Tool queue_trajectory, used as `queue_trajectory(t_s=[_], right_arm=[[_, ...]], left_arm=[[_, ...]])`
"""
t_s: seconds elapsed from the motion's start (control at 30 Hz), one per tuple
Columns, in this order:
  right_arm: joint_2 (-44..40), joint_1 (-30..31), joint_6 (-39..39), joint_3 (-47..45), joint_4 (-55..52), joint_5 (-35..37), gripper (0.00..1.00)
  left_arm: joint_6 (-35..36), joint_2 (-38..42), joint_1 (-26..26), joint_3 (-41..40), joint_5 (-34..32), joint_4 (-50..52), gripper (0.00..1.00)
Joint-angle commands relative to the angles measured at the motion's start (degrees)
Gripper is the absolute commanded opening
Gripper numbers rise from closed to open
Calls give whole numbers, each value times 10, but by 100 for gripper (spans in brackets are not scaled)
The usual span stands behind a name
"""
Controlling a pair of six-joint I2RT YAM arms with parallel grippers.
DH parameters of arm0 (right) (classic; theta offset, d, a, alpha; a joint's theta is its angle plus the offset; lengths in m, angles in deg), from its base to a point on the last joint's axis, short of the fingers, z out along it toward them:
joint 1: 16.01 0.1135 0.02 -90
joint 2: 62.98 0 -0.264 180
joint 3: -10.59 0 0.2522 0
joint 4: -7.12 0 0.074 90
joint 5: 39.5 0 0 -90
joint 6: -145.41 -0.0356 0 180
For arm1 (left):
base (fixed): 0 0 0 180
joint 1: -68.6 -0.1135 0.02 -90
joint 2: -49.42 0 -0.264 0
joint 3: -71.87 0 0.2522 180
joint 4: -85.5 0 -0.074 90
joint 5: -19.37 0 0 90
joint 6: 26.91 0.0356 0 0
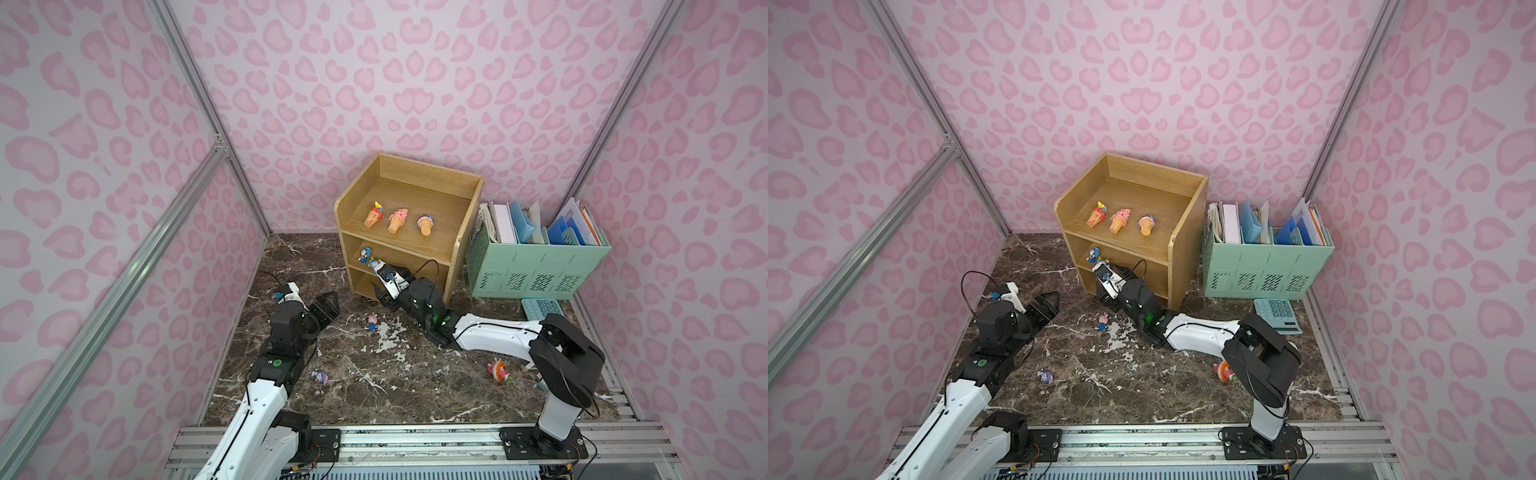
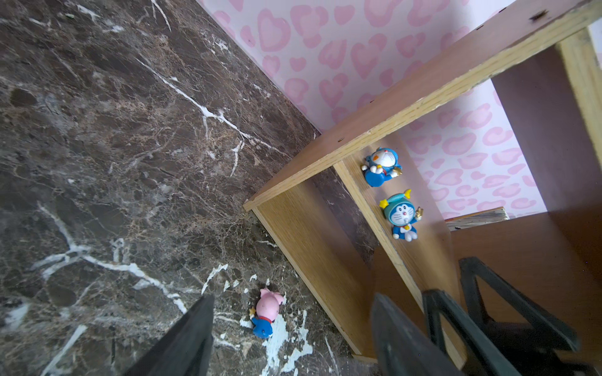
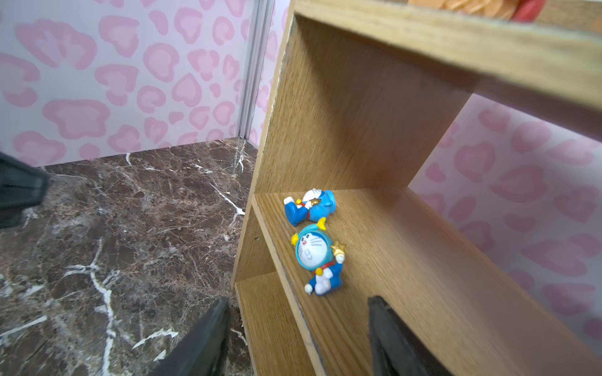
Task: Organize plastic toys on shelves
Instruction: Adjust the plastic toy on the shelf.
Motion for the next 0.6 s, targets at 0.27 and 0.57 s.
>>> queue_trajectory(t_s=[0.27,0.57], right_arm=[[71,-16,-18,94,-47,23,70],[106,-22,-19,138,-90,0,66]], left_arm=[[46,40,0,5,-36,42,78],[53,54,-1,5,-45,55,78]])
